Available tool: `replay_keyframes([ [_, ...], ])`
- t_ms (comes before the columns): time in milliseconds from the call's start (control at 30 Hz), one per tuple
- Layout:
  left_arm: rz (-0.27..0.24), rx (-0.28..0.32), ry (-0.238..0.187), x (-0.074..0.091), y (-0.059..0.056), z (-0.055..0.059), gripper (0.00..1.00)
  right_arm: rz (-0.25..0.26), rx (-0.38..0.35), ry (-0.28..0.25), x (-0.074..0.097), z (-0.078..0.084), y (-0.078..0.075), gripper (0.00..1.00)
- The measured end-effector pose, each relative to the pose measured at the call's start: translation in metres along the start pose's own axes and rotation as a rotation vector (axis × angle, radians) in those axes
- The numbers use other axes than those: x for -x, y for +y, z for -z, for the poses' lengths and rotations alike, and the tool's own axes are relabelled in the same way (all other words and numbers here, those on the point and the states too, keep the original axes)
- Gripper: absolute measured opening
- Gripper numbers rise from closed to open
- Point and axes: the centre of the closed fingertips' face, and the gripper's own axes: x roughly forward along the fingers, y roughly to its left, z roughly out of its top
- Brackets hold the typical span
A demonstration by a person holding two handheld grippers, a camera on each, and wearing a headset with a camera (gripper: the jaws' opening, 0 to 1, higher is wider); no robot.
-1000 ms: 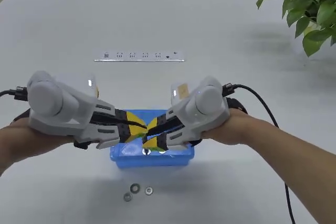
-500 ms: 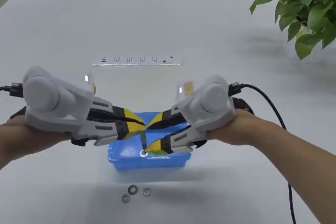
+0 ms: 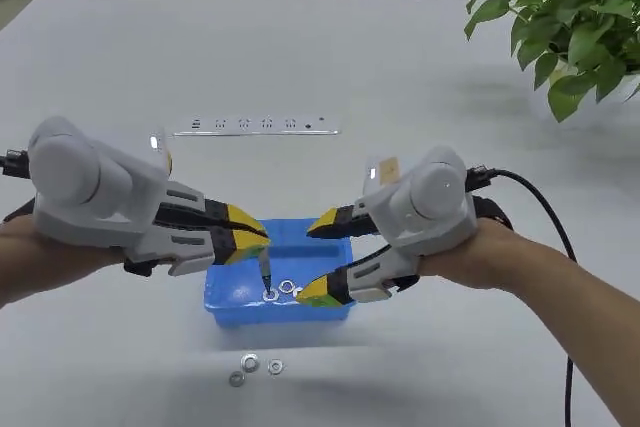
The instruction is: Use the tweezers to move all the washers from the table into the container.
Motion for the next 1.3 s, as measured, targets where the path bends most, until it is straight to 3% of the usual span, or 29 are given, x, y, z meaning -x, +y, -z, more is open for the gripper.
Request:
replay_keyframes([
  [633, 0.008, 0.006, 0.005, 0.019, -0.016, -0.016, 0.06, 0.093, -0.086, -0.036, 0.033, 0.014, 0.014, 0.78],
  [1167, 0.044, -0.006, 0.012, 0.018, -0.040, -0.014, 0.06, 0.130, -0.128, -0.074, 0.042, 0.027, 0.028, 1.00],
  [1300, 0.053, -0.012, 0.008, 0.015, -0.046, -0.013, 0.06, 0.132, -0.139, -0.075, 0.043, 0.030, 0.031, 1.00],
])
